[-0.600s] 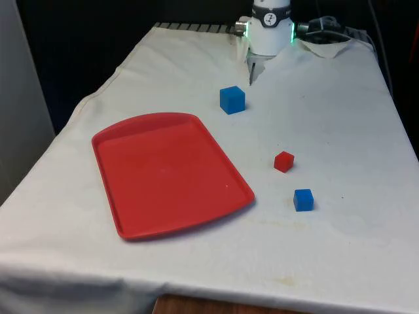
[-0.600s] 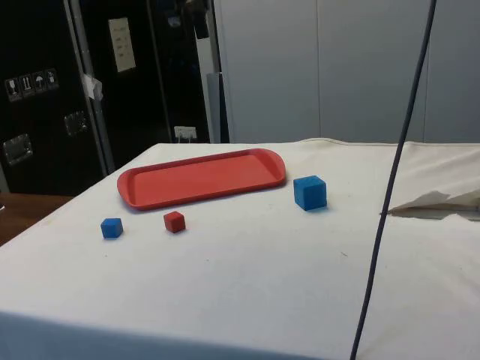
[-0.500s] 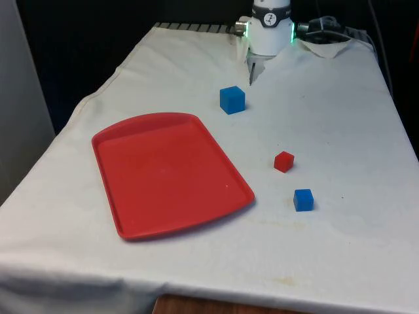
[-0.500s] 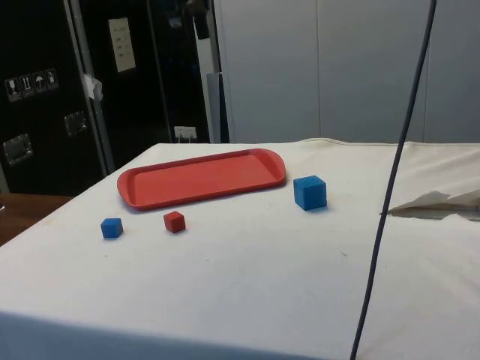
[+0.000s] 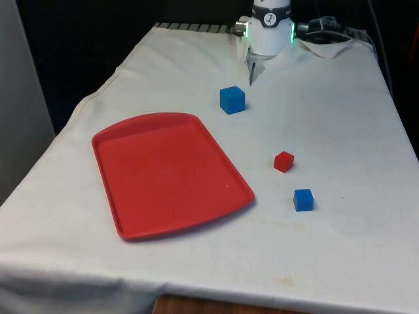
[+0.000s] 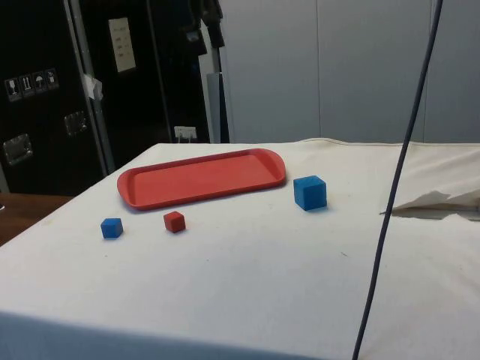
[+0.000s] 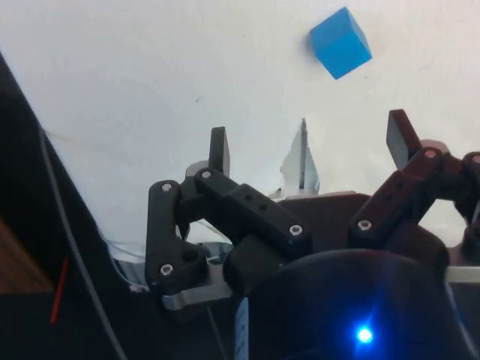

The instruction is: Pick up the largest block and place it onto the tray.

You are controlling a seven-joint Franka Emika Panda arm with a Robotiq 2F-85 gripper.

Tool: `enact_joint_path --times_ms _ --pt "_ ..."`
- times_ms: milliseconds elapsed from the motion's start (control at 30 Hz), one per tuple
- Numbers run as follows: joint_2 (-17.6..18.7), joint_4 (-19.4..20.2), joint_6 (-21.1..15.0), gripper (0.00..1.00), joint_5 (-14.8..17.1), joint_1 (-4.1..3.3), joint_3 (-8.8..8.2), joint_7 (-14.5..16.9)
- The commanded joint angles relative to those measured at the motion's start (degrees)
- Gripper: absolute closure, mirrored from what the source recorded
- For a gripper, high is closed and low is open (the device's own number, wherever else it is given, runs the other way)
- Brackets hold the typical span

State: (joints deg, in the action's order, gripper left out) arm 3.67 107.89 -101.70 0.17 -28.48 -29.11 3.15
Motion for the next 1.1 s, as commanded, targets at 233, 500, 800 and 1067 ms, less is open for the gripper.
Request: enact_joint_path --times_ms 233,500,800,1067 --pt "-1.5 4.4 -1.4 0.0 -2.6 -0.11 0.17 -0.5" --pt "-2.8 8.7 -2.9 0.0 -4.2 0.06 0.06 -0.2" --pt "-4.4 14.8 -6.1 0.0 -5.6 1.03 -0.06 0.8" --pt "-4.5 19.0 -9.1 0.0 -6.1 1.95 -0.57 2.6"
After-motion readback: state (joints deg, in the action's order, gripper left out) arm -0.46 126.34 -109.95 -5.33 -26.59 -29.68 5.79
